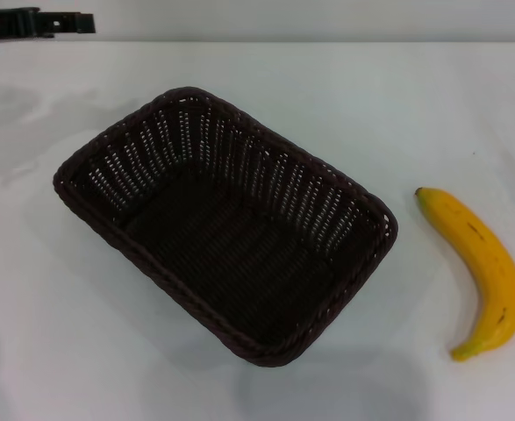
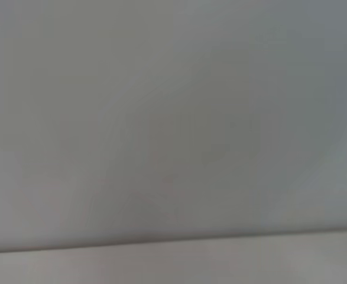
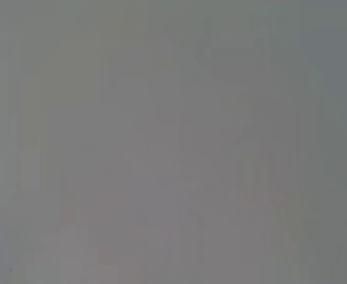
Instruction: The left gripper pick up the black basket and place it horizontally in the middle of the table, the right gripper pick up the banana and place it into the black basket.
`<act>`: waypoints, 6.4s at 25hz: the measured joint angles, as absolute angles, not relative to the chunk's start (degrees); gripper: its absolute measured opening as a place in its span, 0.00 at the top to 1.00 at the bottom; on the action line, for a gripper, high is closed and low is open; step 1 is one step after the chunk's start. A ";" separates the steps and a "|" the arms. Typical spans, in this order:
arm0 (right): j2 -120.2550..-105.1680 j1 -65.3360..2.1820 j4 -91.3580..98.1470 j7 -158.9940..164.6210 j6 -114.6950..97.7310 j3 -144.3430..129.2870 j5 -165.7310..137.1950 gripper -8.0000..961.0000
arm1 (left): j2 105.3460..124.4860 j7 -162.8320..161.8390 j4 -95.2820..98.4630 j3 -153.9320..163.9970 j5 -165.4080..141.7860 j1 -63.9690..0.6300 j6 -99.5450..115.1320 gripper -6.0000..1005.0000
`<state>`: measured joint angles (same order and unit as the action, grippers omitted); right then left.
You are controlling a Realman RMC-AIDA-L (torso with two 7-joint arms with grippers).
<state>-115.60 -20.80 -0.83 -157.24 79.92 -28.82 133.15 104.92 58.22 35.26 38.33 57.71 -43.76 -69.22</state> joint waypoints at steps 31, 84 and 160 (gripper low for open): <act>-115.49 -23.21 1.68 -157.24 79.80 -28.83 133.15 0.11 | 104.38 40.27 36.27 46.78 32.47 -57.79 -80.91 0.15; -115.67 -24.36 1.75 -157.14 78.81 -28.12 133.24 0.11 | 110.65 52.34 35.43 47.15 44.12 -48.03 -76.42 0.77; -115.64 -24.27 5.07 -154.96 72.65 -24.51 133.24 0.11 | 116.90 75.99 33.23 31.87 100.91 -18.17 -74.33 0.14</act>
